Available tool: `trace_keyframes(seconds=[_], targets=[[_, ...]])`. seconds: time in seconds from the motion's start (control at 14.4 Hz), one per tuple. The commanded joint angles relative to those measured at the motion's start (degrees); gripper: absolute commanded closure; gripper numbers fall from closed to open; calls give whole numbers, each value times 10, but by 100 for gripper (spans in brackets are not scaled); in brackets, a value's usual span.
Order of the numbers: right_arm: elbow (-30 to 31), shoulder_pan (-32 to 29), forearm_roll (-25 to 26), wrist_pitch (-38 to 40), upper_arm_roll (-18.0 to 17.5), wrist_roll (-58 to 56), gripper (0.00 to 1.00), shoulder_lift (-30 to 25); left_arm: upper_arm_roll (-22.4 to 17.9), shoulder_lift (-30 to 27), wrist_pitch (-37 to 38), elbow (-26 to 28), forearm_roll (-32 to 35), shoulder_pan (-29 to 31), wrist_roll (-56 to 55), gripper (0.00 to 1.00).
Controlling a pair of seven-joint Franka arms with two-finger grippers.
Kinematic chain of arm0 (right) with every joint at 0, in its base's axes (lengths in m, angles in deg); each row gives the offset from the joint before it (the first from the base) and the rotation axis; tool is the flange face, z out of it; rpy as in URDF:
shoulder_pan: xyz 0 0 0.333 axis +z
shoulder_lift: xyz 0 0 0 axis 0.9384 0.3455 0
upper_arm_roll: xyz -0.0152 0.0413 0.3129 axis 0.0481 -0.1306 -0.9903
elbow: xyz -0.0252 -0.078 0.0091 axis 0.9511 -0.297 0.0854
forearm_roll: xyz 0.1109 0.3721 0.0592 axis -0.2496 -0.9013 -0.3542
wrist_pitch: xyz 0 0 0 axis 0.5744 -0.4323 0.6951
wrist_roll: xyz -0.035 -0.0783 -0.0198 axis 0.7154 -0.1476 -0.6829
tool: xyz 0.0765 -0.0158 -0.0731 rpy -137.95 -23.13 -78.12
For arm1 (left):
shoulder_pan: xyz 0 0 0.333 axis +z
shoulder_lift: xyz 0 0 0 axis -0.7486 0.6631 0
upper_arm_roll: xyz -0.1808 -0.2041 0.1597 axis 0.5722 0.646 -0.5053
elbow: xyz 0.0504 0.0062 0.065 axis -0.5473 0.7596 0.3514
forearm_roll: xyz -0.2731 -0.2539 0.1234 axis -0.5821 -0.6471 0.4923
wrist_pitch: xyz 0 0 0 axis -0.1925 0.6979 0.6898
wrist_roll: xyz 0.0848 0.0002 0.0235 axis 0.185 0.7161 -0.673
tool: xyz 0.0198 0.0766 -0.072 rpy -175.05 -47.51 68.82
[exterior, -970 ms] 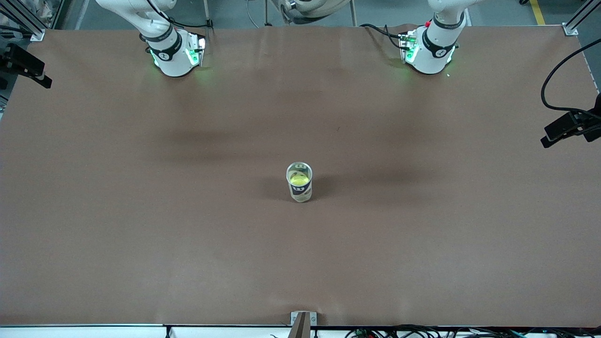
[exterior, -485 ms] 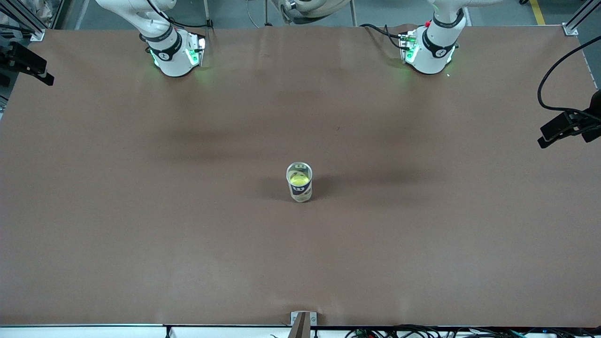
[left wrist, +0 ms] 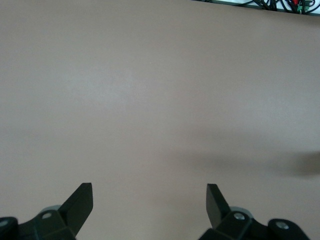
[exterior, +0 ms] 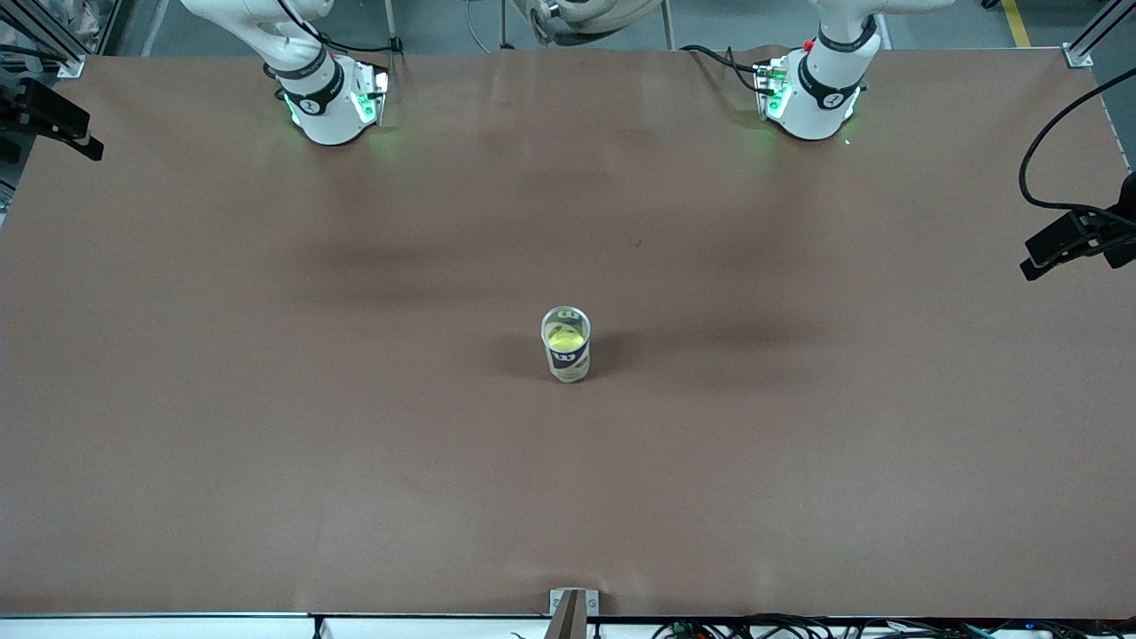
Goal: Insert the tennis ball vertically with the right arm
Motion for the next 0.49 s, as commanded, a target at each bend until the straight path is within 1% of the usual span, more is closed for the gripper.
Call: trace_keyframes(seconds=[0.0, 0.07, 0.21, 0.42], targets=[[14, -2, 5, -5, -2, -3, 0, -17, 2, 3, 12, -9, 3, 10, 9, 0], [14, -2, 5, -5, -2, -3, 0, -17, 11, 4, 12, -9, 3, 20, 9, 0], [14, -2, 4, -6, -2, -3, 0, -17, 43, 4, 12, -10, 3, 50, 9, 0], [14, 0, 5, -6, -3, -3, 0, -18, 45, 4, 12, -10, 3, 49, 8, 0]])
